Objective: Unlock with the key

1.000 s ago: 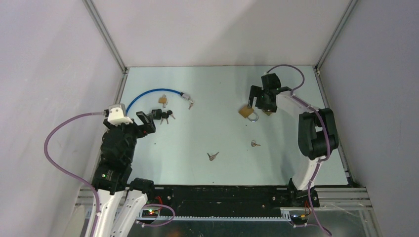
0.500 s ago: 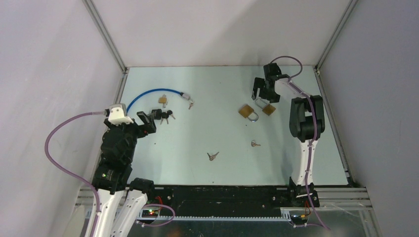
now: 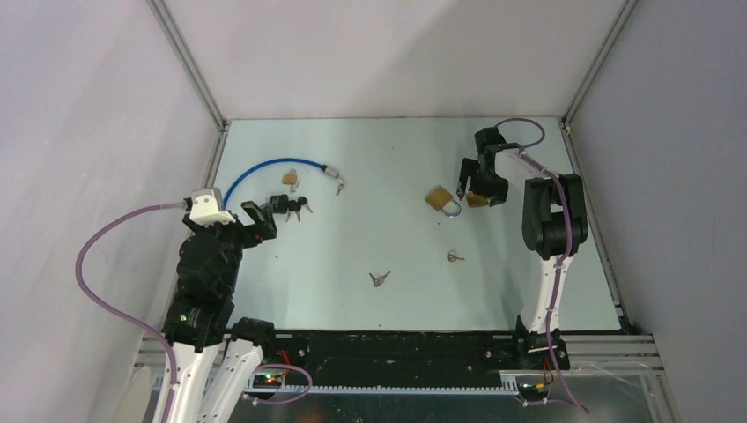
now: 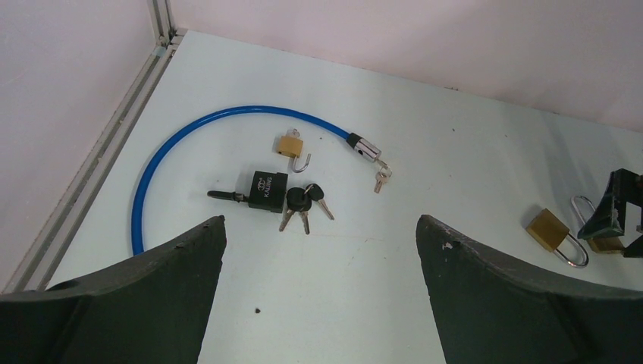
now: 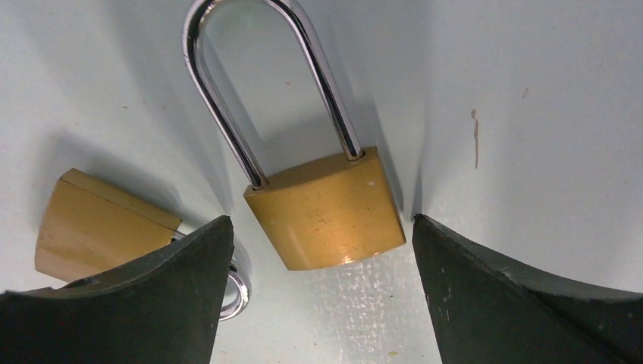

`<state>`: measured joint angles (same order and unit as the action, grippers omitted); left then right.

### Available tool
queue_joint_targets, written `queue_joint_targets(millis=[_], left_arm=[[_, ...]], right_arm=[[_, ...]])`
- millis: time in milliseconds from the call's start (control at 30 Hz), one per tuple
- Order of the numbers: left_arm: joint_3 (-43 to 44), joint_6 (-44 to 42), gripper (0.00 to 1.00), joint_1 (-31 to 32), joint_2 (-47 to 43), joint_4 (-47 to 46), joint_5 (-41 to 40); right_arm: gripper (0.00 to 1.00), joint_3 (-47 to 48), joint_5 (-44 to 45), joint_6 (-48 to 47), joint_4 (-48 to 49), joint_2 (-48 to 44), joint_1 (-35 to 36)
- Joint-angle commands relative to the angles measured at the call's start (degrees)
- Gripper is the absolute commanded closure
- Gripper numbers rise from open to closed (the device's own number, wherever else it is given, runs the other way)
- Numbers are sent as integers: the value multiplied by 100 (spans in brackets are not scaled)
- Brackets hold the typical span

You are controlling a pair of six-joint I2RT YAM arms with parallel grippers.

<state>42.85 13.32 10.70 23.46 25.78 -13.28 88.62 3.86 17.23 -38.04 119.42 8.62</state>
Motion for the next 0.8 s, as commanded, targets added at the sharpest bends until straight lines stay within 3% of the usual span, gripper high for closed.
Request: queue_joint_targets(millis=[0, 767], left_arm=[[-14, -84, 2, -24, -49, -147, 71], [-19, -84, 2, -19, 43, -141, 73]], right_arm=[[11, -76, 188, 124, -95, -242, 8], [21, 684, 321, -320, -171, 463, 174]])
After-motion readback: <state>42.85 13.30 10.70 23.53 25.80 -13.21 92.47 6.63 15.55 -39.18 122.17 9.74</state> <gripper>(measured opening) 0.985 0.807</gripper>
